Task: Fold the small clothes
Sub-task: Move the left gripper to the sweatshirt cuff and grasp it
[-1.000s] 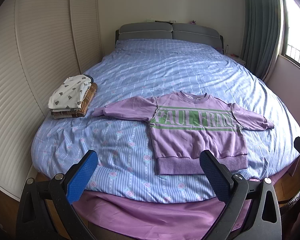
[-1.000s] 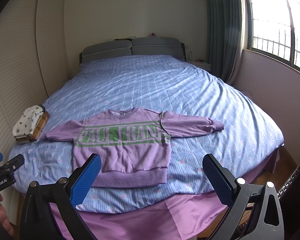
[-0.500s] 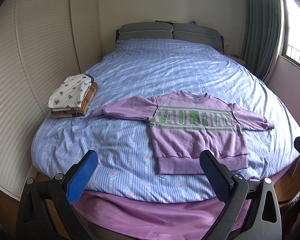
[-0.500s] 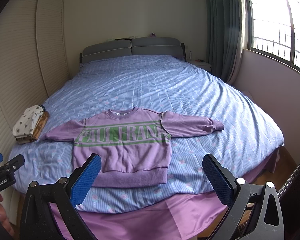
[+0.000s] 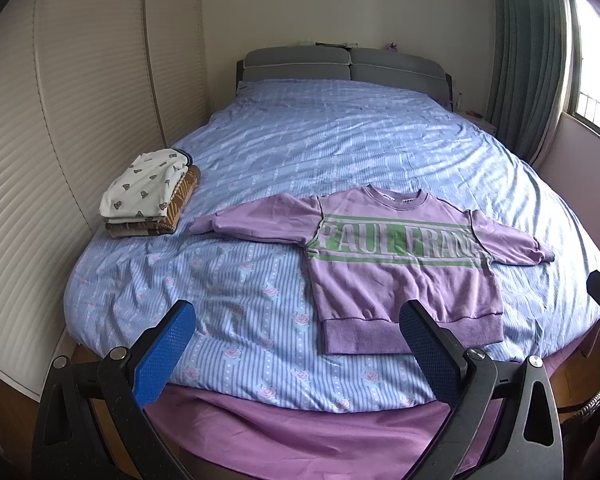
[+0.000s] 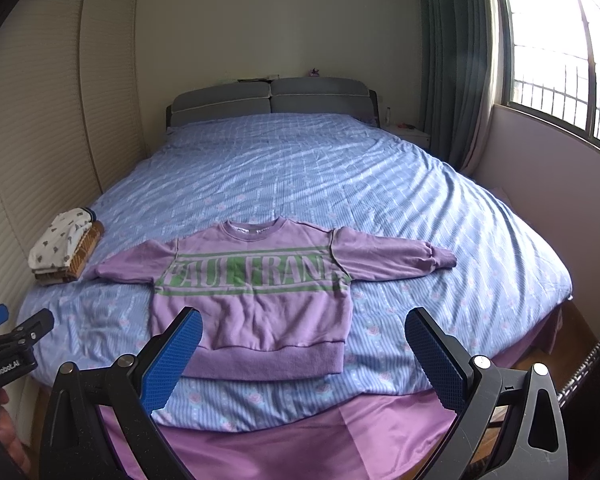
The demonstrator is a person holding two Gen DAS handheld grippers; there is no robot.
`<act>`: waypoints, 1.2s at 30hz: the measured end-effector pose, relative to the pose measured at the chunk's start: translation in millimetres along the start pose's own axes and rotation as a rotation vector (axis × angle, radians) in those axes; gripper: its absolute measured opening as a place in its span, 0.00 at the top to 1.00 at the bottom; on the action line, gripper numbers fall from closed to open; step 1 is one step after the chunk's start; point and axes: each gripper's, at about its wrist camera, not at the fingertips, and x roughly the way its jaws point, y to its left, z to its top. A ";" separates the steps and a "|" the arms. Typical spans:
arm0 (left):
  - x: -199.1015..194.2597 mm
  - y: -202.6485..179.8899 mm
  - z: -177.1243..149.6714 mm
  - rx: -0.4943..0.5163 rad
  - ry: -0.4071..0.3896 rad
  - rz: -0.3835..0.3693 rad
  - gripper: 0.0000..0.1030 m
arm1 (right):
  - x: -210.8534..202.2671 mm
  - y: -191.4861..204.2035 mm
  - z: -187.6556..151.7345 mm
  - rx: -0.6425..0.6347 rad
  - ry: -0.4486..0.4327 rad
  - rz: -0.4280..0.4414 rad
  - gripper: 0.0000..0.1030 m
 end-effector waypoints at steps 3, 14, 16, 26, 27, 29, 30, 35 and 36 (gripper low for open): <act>8.0 9.4 2.4 -0.018 0.003 0.012 0.00 | 10.0 10.7 2.8 -0.016 0.010 0.015 0.01; 73.5 74.3 27.5 -0.099 0.002 0.069 0.00 | 62.2 84.5 29.1 -0.085 0.007 0.089 0.01; 89.1 88.6 33.5 -0.115 -0.009 0.085 0.00 | 74.4 104.6 35.7 -0.098 -0.003 0.107 0.01; 178.9 148.7 54.4 -0.184 0.032 0.095 0.13 | 144.1 220.2 58.1 -0.149 -0.036 0.214 0.01; 188.0 153.0 55.3 -0.187 0.039 0.102 0.14 | 152.1 230.5 58.3 -0.155 -0.036 0.219 0.01; 208.1 163.0 57.1 -0.215 0.058 0.101 0.16 | 167.1 247.8 58.0 -0.167 -0.039 0.225 0.01; 219.1 169.8 57.9 -0.238 0.066 0.097 0.18 | 174.3 255.9 57.7 -0.173 -0.039 0.223 0.01; 265.5 194.6 59.4 -0.341 0.097 0.078 0.24 | 209.8 283.7 56.6 -0.191 -0.013 0.209 0.01; 274.9 200.1 59.5 -0.368 0.100 0.067 0.26 | 216.1 286.0 56.7 -0.189 -0.007 0.207 0.01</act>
